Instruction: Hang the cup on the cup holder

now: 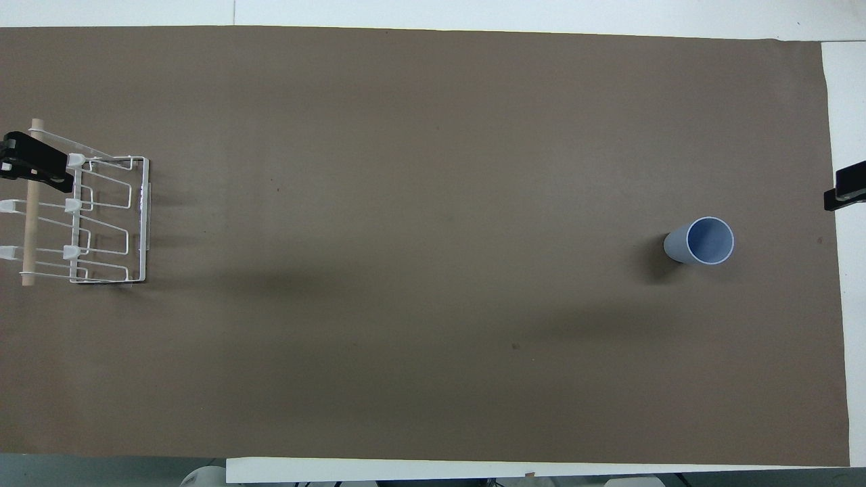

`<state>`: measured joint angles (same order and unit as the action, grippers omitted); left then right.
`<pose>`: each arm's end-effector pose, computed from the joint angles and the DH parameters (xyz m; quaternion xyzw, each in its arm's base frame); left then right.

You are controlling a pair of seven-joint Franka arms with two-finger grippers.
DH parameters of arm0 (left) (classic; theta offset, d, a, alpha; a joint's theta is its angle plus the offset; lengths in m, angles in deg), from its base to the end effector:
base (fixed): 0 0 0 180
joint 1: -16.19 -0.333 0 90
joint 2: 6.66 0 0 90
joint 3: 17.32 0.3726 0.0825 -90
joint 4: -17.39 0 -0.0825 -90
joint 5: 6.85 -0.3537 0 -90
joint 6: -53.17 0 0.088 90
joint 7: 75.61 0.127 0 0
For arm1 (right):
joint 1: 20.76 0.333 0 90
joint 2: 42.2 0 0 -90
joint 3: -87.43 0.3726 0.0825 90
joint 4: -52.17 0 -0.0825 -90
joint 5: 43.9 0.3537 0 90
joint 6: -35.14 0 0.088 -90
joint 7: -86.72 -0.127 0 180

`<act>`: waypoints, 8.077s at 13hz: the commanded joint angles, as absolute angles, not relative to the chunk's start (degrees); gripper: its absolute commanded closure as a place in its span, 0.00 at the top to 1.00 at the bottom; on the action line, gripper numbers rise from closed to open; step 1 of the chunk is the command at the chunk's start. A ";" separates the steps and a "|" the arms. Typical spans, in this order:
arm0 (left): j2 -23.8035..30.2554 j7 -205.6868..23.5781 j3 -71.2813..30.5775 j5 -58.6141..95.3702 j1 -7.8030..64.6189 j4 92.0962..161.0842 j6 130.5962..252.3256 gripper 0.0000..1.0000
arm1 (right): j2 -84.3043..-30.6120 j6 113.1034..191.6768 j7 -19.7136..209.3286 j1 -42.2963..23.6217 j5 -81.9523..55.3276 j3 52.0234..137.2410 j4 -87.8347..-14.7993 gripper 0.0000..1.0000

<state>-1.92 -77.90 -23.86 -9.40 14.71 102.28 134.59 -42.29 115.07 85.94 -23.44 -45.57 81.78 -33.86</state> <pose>0.5337 -0.0379 0.6444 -0.9970 0.0225 0.0700 0.0220 0.4983 -0.0770 0.6760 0.9951 -0.0811 -0.0548 0.0110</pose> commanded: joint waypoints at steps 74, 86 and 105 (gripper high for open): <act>-0.44 -181.43 -43.07 -33.13 20.67 120.13 149.00 0.00 | -41.60 166.64 85.67 -5.43 -7.60 84.09 -57.25 1.00; 17.67 -203.57 -43.52 -97.61 21.29 124.36 122.60 0.00 | -44.23 115.83 85.84 -20.33 -47.94 81.54 -33.26 1.00; 21.31 -206.06 -42.64 -98.63 17.77 116.63 124.96 1.00 | -40.80 115.48 85.84 -20.50 -47.24 82.69 -37.48 1.00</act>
<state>25.38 -209.29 -42.84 -102.21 17.46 116.65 122.83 -42.05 115.43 86.17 -20.33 -47.27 82.45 -36.11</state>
